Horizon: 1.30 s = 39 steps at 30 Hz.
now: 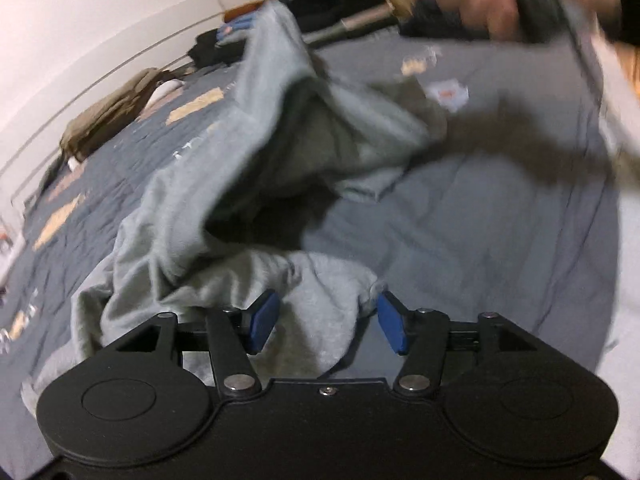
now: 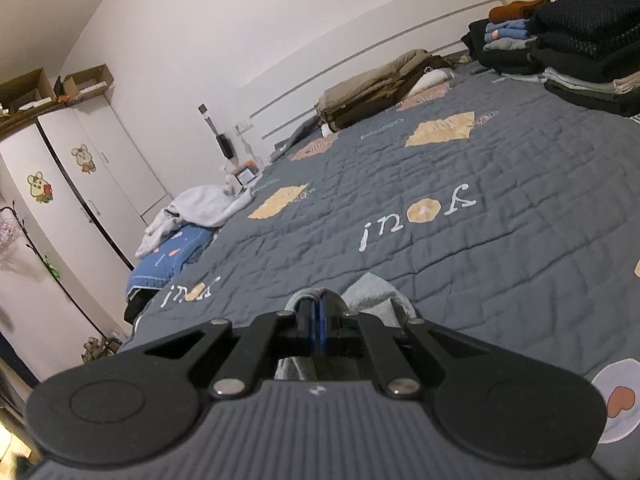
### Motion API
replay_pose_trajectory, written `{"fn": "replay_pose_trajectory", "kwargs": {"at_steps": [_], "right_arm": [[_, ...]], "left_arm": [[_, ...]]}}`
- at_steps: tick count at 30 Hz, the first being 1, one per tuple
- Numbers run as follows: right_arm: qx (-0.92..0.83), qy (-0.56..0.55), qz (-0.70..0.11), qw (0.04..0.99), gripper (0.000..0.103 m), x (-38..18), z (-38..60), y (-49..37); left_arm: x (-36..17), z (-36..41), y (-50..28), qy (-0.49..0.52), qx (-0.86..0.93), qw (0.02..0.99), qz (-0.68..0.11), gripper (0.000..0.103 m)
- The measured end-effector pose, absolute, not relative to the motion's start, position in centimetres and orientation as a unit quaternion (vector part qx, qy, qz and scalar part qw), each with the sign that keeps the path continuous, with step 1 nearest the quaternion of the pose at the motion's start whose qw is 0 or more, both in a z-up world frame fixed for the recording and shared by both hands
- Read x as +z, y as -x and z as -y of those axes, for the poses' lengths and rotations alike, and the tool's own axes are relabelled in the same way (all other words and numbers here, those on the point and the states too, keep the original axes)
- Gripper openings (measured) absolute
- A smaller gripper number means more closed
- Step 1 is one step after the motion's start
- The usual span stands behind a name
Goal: Fold clothes
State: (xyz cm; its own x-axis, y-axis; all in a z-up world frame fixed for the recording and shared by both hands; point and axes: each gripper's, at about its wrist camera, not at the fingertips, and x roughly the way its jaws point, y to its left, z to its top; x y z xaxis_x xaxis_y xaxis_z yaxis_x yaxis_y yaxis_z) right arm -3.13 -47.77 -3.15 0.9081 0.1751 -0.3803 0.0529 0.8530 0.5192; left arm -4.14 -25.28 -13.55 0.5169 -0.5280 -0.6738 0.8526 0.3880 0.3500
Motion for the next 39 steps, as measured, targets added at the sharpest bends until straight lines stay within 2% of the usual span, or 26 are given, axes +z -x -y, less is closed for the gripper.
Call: {"fn": "replay_pose_trajectory", "kwargs": {"at_steps": [1, 3, 13, 20, 21, 24, 26, 28, 29, 32, 35, 37, 39], "right_arm": [[0.031, -0.271, -0.209, 0.939, 0.002, -3.1, 48.0, 3.2], [0.025, -0.276, -0.204, 0.939, 0.002, -3.0, 48.4, 3.4], [0.014, -0.306, -0.169, 0.937, 0.002, -2.1, 49.8, 4.0], [0.054, -0.313, -0.185, 0.93, 0.002, -2.1, 48.2, 3.2], [0.063, -0.306, -0.199, 0.929, 0.002, -2.3, 47.6, 2.8], [0.083, -0.281, -0.24, 0.925, 0.002, -3.1, 45.6, 1.6], [0.085, -0.26, -0.267, 0.924, 0.003, -3.7, 44.5, 0.7], [0.082, -0.232, -0.294, 0.924, 0.006, -4.2, 43.7, 0.2], [0.085, -0.214, -0.312, 0.922, 0.007, -4.4, 43.4, -0.1], [0.092, -0.155, -0.361, 0.915, 0.009, -4.7, 42.5, -0.4], [0.107, -0.09, -0.364, 0.921, 0.018, -3.9, 42.1, 0.9], [0.116, -0.044, -0.353, 0.927, 0.036, -3.0, 41.8, 2.0], [0.127, -0.003, -0.335, 0.933, 0.041, -2.1, 41.5, 3.1]], "left_arm": [[-13.6, 25.2, 3.7, -0.343, -0.43, 0.8, -0.239, 0.012], [-12.9, 24.6, 2.7, -0.324, -0.419, 0.811, -0.248, 0.009], [-4.0, 11.3, -1.8, -0.169, -0.262, 0.918, -0.244, 0.007], [-0.9, 1.8, -2.3, -0.112, -0.189, 0.938, -0.266, 0.007], [-0.7, 1.4, -2.4, -0.113, -0.18, 0.939, -0.271, 0.011], [-1.6, 2.3, -3.1, -0.138, -0.171, 0.923, -0.317, 0.013], [-2.2, 3.2, -2.6, -0.157, -0.17, 0.918, -0.321, 0.018], [-2.4, 3.7, -2.2, -0.163, -0.163, 0.916, -0.328, 0.05], [-2.5, 3.8, -1.9, -0.169, -0.162, 0.917, -0.324, 0.053], [-2.5, 4.0, -0.8, -0.187, -0.165, 0.916, -0.312, 0.053], [-2.3, 4.4, 0.1, -0.196, -0.173, 0.918, -0.298, 0.053], [-1.9, 4.9, 1.1, -0.205, -0.179, 0.919, -0.284, 0.053], [-1.0, 5.4, 1.8, -0.202, -0.184, 0.923, -0.27, 0.053]]}}
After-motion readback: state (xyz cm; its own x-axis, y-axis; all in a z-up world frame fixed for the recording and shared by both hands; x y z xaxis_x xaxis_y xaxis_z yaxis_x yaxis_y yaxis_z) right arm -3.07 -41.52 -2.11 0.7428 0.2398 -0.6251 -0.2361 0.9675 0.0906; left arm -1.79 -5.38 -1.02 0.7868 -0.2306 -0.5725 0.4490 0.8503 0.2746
